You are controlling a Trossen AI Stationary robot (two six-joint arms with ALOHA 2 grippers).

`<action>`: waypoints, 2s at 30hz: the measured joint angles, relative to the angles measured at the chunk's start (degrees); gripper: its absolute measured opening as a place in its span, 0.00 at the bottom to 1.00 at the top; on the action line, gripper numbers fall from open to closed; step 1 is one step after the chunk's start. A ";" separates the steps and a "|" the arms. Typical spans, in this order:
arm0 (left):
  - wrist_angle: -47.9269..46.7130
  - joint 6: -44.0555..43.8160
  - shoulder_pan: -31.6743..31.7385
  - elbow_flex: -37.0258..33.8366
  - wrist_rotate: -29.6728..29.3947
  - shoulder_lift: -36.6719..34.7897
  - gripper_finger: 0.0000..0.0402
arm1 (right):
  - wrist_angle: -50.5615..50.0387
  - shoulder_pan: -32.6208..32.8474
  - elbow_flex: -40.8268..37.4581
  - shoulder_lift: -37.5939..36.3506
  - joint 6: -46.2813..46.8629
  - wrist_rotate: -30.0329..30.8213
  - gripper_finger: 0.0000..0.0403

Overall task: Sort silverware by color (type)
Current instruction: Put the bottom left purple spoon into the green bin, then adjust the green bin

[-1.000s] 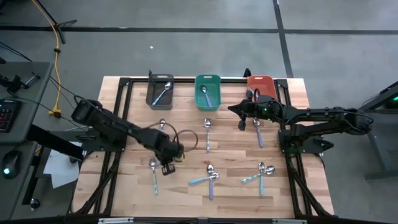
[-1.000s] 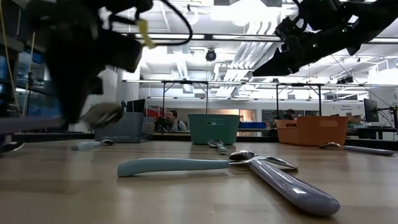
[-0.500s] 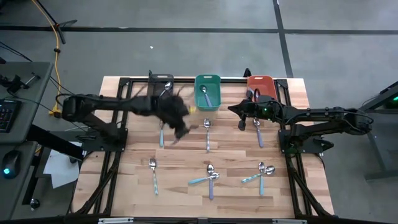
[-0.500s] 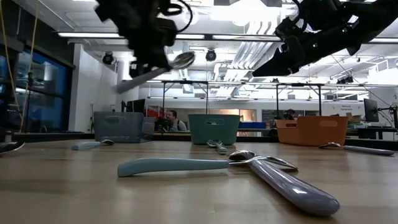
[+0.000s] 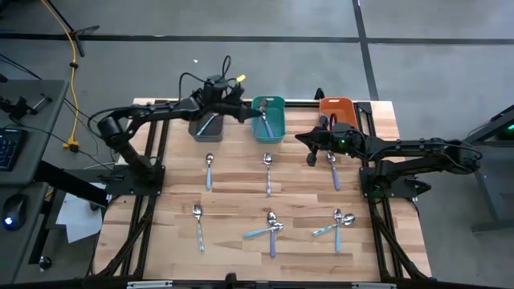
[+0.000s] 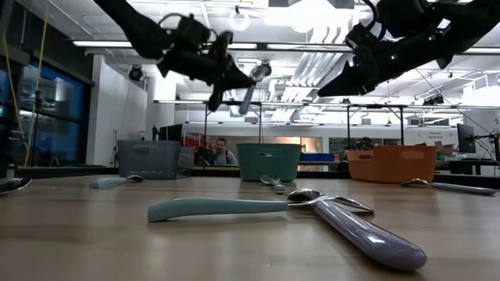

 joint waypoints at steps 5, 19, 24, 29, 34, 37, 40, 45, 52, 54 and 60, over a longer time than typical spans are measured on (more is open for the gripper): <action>1.88 1.23 2.52 4.95 0.08 7.45 0.00 | 0.03 -0.01 0.00 -0.01 0.79 1.34 0.00; -2.98 3.26 5.85 16.66 1.20 22.85 0.00 | 0.02 -0.01 0.00 0.00 2.31 1.36 0.00; -5.38 5.99 5.29 16.70 0.59 24.15 0.00 | -0.01 -0.01 0.00 -0.02 2.32 1.34 0.00; -7.03 8.31 4.91 16.71 -0.08 24.14 0.00 | 0.00 -0.01 0.00 -0.02 2.32 1.34 0.00; -8.51 10.24 4.76 16.70 -1.03 24.14 0.00 | -0.28 -0.01 0.00 -0.02 2.84 1.34 0.00; -8.16 12.03 4.59 16.70 -3.63 24.14 0.02 | -0.46 -0.01 0.00 -0.02 2.82 1.34 0.00; -8.54 12.38 4.65 16.70 -3.53 24.14 0.05 | -0.45 -0.37 0.00 -0.02 2.80 1.33 0.00; -8.38 14.14 4.48 16.70 -3.50 24.14 0.08 | -0.44 -1.24 0.00 -0.02 2.75 1.34 0.00; -8.76 22.34 4.43 16.70 -6.73 22.52 0.05 | -0.47 -3.00 0.00 -0.02 2.77 1.37 0.00; -8.43 25.91 3.88 16.72 -9.58 21.20 0.02 | -0.52 -3.33 0.00 -0.02 3.16 1.37 0.00; -5.11 30.94 0.42 14.31 -16.19 18.51 0.00 | -2.27 -3.64 0.00 -0.02 6.32 1.37 0.00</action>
